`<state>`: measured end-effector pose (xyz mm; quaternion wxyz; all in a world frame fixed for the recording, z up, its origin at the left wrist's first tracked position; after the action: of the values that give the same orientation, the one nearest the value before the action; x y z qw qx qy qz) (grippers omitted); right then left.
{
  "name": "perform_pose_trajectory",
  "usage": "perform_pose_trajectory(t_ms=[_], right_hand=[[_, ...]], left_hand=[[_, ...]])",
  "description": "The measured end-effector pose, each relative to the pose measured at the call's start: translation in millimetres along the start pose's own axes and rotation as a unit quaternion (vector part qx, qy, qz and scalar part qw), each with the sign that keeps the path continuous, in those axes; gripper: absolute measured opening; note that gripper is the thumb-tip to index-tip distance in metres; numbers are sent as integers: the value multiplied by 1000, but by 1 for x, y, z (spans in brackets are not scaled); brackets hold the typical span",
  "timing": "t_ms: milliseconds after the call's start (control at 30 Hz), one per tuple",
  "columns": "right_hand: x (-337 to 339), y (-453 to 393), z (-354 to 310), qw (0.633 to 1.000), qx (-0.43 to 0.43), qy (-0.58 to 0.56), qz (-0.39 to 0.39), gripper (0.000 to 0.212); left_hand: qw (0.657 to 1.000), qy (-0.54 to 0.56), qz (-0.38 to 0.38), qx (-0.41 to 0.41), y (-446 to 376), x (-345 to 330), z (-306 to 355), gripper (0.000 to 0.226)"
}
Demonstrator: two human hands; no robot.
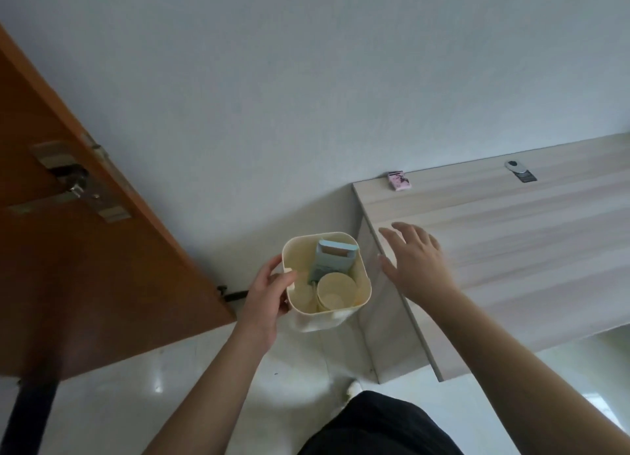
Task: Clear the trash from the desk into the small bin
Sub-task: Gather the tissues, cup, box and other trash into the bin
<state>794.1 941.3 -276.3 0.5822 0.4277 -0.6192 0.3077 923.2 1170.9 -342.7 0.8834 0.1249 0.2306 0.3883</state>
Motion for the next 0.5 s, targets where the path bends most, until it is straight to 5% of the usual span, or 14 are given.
perform_pose_trajectory(t_ms=[300,500], right_hand=[[-13,-64,57,996,-75,-42,-19,53],[-8,-126,98,992,-102,-76,-20,53]], left_hand=[[998,-42,-28,26,-84,-16,19,61],[993,-94,-54,47,-150,-48,48,35]])
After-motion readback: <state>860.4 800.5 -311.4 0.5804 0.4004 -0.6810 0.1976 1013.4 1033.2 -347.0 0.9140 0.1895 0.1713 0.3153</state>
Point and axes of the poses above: each hand's wrist, its own y-axis away from the middle knuckle, its own x-axis out of the back of the hand, z = x × y, the point moved 3 cm from there along -y, towards the middle knuckle, and after that the axes turned 14 degrees about -z, right-handed, at the moved point
